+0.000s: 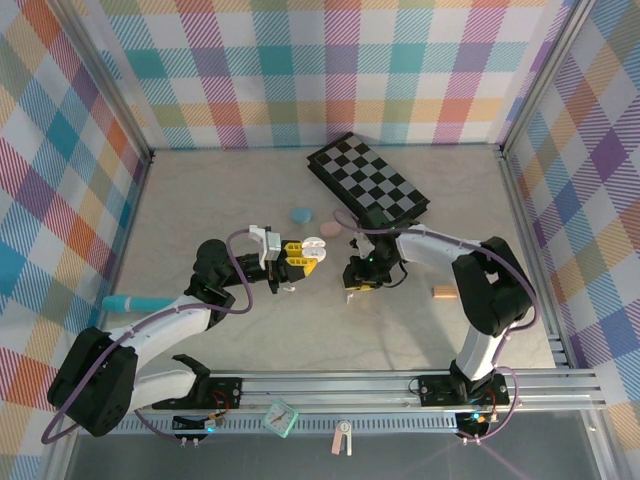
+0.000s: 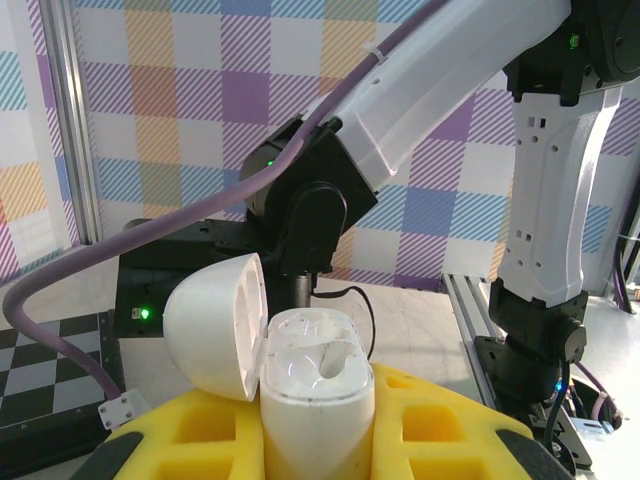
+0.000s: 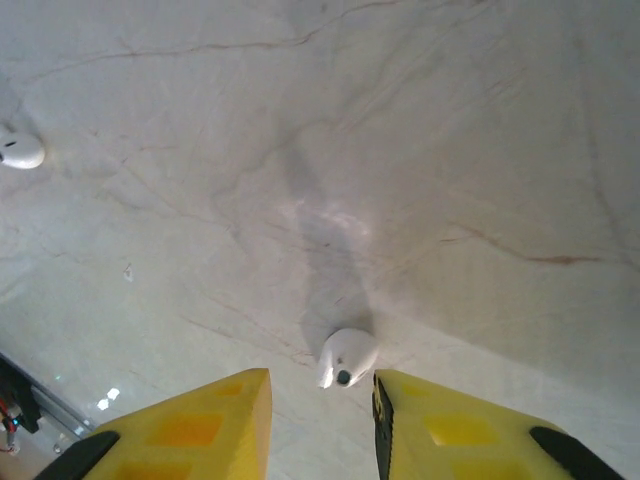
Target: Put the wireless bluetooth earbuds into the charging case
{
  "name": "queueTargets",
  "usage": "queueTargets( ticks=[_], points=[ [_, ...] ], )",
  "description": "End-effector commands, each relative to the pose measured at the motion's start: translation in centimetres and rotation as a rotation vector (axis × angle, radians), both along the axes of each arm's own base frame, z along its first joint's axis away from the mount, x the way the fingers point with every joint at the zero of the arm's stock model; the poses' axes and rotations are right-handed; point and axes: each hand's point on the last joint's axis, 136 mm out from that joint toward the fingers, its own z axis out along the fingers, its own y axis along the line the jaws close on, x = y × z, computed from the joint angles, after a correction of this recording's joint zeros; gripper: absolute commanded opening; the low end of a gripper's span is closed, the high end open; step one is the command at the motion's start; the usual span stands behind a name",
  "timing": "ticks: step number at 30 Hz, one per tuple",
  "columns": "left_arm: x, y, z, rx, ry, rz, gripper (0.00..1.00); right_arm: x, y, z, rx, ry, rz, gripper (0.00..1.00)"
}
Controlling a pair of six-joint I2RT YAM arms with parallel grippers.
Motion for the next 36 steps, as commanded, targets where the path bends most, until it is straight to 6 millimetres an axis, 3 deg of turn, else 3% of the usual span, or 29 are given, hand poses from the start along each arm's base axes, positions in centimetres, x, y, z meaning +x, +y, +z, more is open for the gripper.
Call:
queueTargets(
  ticks=[1,15,20,30,36],
  points=[
    [-0.2,0.2,1.9,-0.023,-0.066,-0.003,0.00,0.7,-0.3,-0.6,-0.045,0.017,-0.025,0.33],
    [-0.4,0.2,1.9,-0.025,-0.071,-0.009,0.00,-1.5,0.8,-2.6,-0.131,0.095,0.014,0.31],
    [-0.4,0.3,1.9,-0.030,-0.077,-0.002,0.00,-1.8,-0.7,-3.3,-0.242,0.088,0.029,0.28],
    [-0.5,0.3,1.7,-0.029,-0.078,-0.001,0.00,-0.9,-3.4,-1.4,-0.348,0.004,0.008,0.23],
    [-0.4,0.3,1.6,-0.027,-0.078,-0.001,0.00,-1.1,-5.4,-1.4,-0.430,-0.006,0.001,0.23]
  ],
)
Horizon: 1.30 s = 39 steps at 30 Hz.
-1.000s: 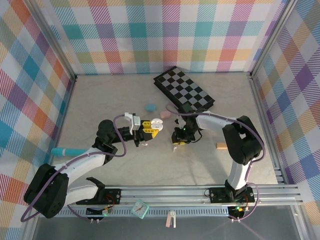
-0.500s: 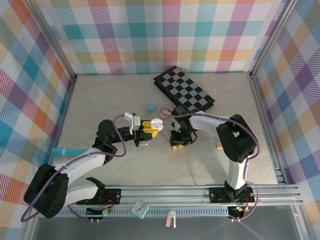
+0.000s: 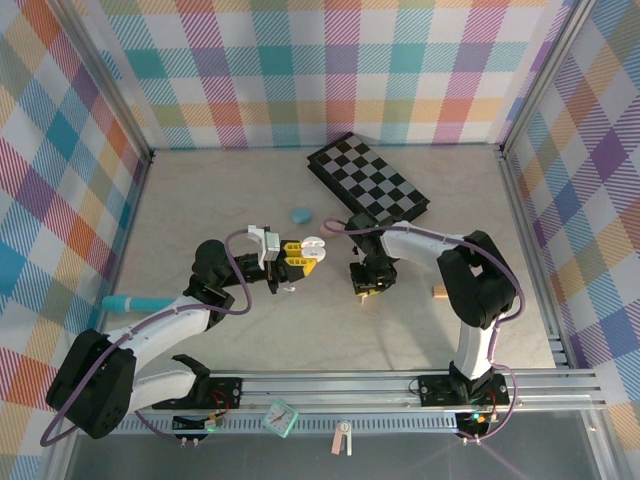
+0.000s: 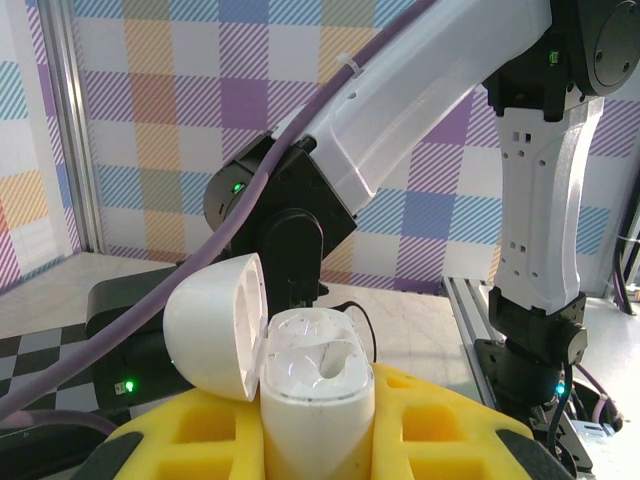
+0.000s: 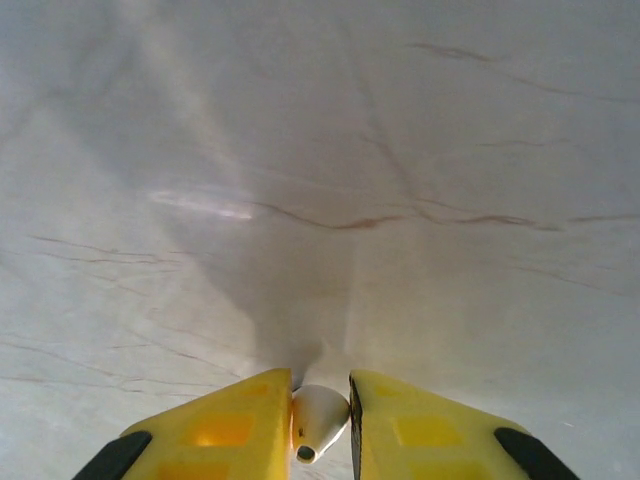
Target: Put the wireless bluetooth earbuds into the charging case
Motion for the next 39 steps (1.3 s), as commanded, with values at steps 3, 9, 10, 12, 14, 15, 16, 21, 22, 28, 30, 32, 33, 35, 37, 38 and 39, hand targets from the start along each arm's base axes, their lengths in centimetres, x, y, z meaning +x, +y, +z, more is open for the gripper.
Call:
queueTargets(
  ticks=[3,9,10,12,14,15,16,21,22,28,30,32,33,35,37,38,39],
  points=[
    [-0.2,0.1,1.1,-0.020,-0.063,-0.003,0.00,-0.5,-2.3,0.7,-0.097,-0.004,0.010,0.22],
    [0.0,0.0,1.1,-0.018,-0.060,-0.006,0.00,-0.6,-1.5,1.2,-0.080,-0.010,0.027,0.24],
    [0.0,0.0,1.1,-0.019,-0.059,-0.005,0.00,-0.7,-1.0,1.3,-0.057,-0.007,0.029,0.26],
    [0.1,0.0,1.1,-0.019,-0.059,-0.007,0.00,-0.9,0.2,1.6,0.014,-0.003,0.028,0.37],
    [0.1,0.0,1.2,-0.019,-0.059,-0.007,0.00,-1.1,1.4,2.1,0.096,0.000,0.025,0.41],
    [0.1,-0.1,1.1,-0.019,-0.056,-0.007,0.00,-1.1,1.9,2.4,0.128,0.005,0.023,0.41],
    [0.1,-0.1,1.1,-0.019,-0.057,-0.007,0.00,-1.2,2.4,2.6,0.169,0.010,0.021,0.42],
    [0.2,-0.1,1.1,-0.019,-0.054,-0.010,0.00,-1.1,3.4,3.1,0.292,0.028,-0.017,0.41],
    [0.2,-0.1,1.1,-0.020,-0.056,-0.009,0.00,-1.2,3.2,3.1,0.281,0.023,-0.013,0.42],
    [0.4,-0.2,0.9,-0.017,-0.052,-0.006,0.00,-0.2,1.0,3.8,0.181,-0.071,0.007,0.43],
    [0.4,-0.3,0.9,-0.020,-0.049,-0.011,0.00,-0.2,-0.2,3.6,0.099,-0.076,0.028,0.43],
    [0.3,-0.2,1.0,-0.030,-0.056,-0.011,0.00,-0.3,-1.1,3.2,0.027,-0.053,0.051,0.43],
    [0.3,-0.1,1.1,-0.035,-0.058,-0.006,0.00,-0.5,-1.4,3.0,-0.004,-0.033,0.062,0.43],
    [0.3,-0.1,1.2,-0.036,-0.059,-0.006,0.00,-0.7,-1.4,2.7,-0.045,-0.016,0.088,0.42],
    [0.2,-0.1,1.1,-0.035,-0.059,-0.005,0.00,-0.8,-1.2,2.5,-0.074,-0.003,0.107,0.41],
    [0.1,0.0,1.2,-0.036,-0.059,-0.004,0.00,-0.8,-1.1,2.4,-0.089,0.005,0.119,0.40],
    [0.1,0.0,1.1,-0.036,-0.058,-0.003,0.00,-0.9,-1.0,2.2,-0.103,0.012,0.129,0.39]
  ],
)
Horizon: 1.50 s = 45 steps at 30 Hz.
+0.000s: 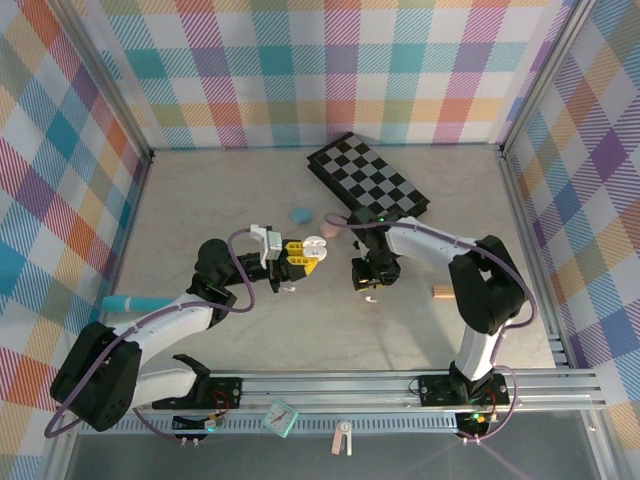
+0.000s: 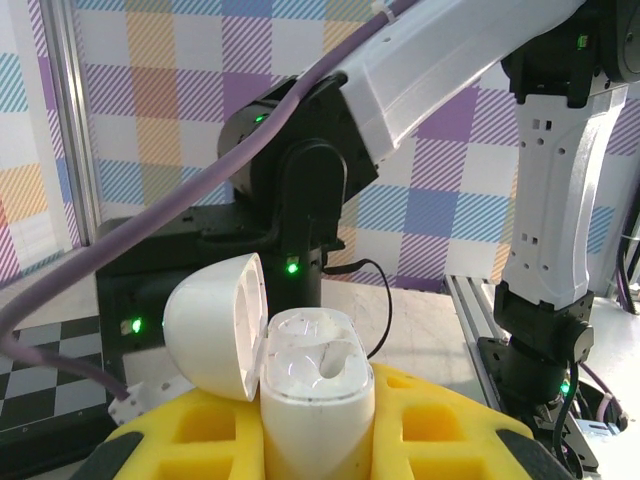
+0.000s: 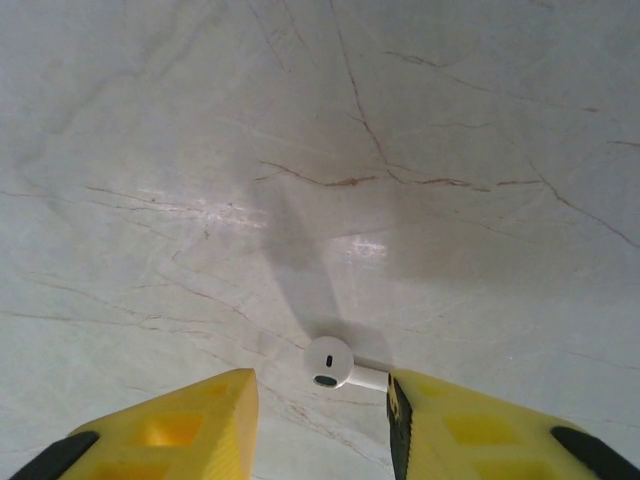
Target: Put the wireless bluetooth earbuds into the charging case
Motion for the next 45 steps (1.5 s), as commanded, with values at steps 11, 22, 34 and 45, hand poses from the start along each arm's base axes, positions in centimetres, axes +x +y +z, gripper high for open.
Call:
queueTargets(
  ticks=[11,22,34,45],
  points=[
    [-0.5,0.3,1.6,-0.026,-0.072,0.001,0.00,-1.8,-0.3,-2.4,-0.141,0.111,0.104,0.31],
    [-0.4,0.3,1.6,-0.025,-0.071,0.003,0.00,-2.3,0.0,-2.4,-0.105,0.114,0.100,0.19],
    [0.2,0.5,1.0,-0.020,-0.057,0.049,0.00,0.8,0.1,-1.2,0.108,-0.018,-0.098,0.23],
    [4.4,3.6,-0.4,-0.024,-0.011,0.352,0.00,2.6,-2.8,-0.9,0.023,-0.104,-0.152,0.41]
  ],
)
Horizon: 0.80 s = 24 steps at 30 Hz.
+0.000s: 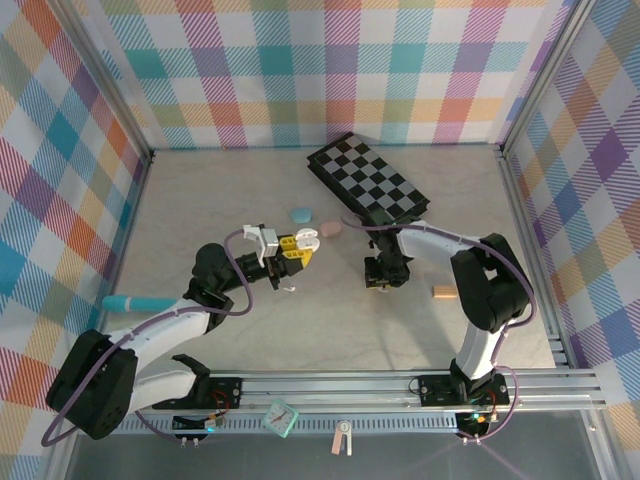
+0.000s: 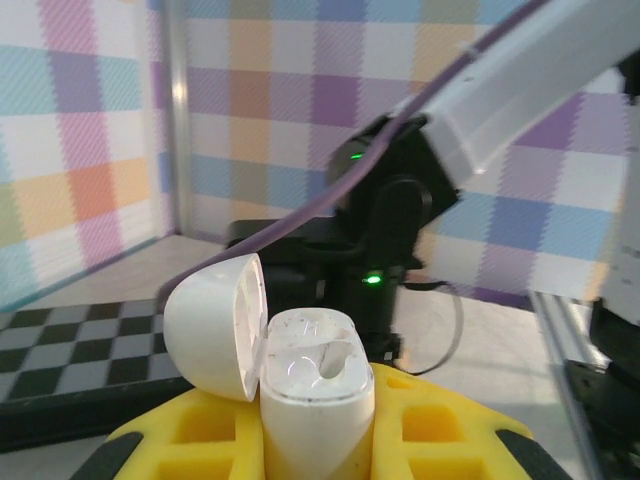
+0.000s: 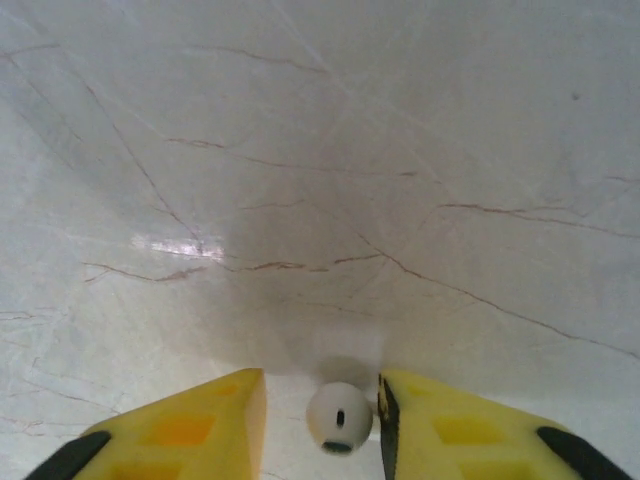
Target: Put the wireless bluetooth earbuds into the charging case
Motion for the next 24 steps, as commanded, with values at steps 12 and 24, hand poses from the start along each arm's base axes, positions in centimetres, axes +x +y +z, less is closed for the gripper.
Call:
queueTargets(
  ticks=[12,24],
  points=[
    [2.5,3.5,-0.2,-0.024,-0.006,0.224,0.00,-0.1,0.3,1.5,0.079,-0.040,0.008,0.48],
    [2.2,3.3,0.1,-0.024,-0.010,0.203,0.00,-2.1,0.3,0.5,0.102,0.033,0.003,0.33]
  ],
)
